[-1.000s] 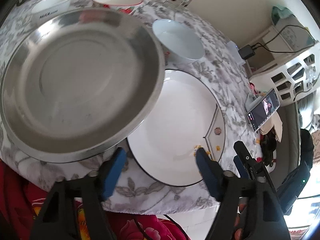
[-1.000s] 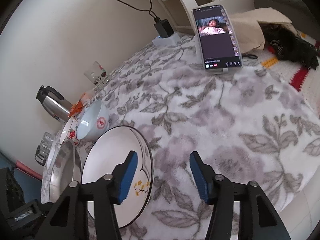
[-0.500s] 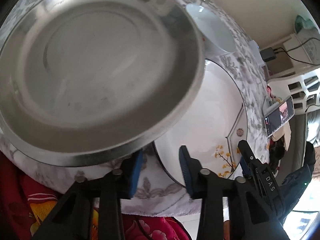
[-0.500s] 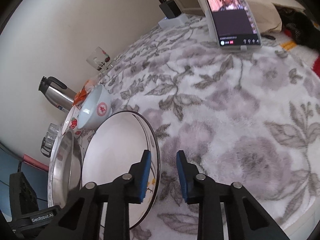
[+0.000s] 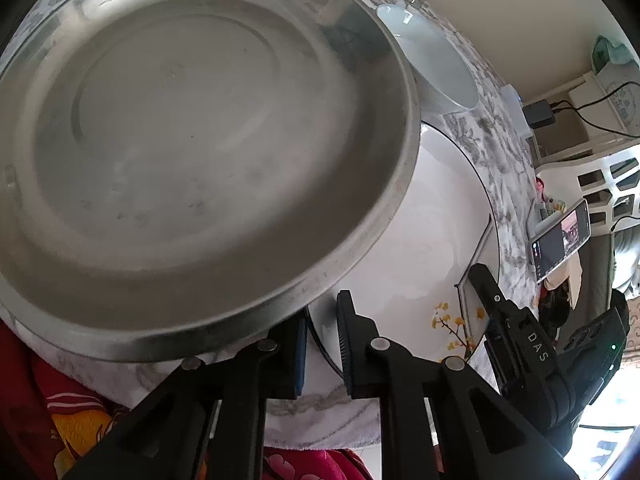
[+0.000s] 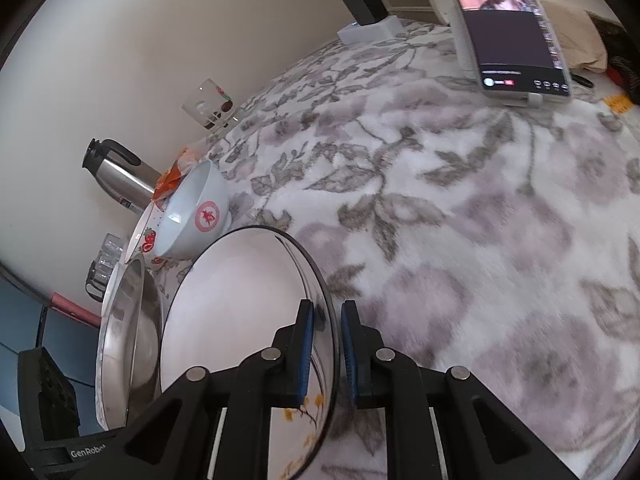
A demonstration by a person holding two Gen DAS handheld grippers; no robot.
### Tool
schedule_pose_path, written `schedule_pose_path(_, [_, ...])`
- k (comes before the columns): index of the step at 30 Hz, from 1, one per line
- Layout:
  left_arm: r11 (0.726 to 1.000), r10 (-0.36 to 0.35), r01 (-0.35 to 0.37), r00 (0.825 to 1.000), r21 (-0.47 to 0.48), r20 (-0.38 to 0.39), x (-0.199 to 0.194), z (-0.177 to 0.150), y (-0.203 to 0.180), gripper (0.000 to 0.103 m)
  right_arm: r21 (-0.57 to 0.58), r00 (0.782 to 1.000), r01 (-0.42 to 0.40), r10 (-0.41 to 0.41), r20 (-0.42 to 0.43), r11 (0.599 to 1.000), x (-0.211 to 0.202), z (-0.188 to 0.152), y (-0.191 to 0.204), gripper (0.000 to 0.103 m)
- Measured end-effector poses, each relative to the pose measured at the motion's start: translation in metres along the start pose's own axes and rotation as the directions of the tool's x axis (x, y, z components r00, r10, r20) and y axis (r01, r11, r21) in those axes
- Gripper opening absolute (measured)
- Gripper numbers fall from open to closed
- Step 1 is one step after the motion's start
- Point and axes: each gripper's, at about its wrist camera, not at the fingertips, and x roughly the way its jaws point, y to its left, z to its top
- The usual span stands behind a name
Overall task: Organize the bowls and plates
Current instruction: 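Grasp the black-rimmed white plate rim with the right tool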
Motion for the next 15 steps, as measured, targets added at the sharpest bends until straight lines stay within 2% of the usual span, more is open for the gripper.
schedule_pose_path(15, [0.999,0.013,-0.014,1.0,0.038,0.025,-0.0048,-0.003,-0.0033,0.015,-0.035,1.0,0.004,-0.004,0.002,0.999,-0.0043,0.0015,0.001,0.012])
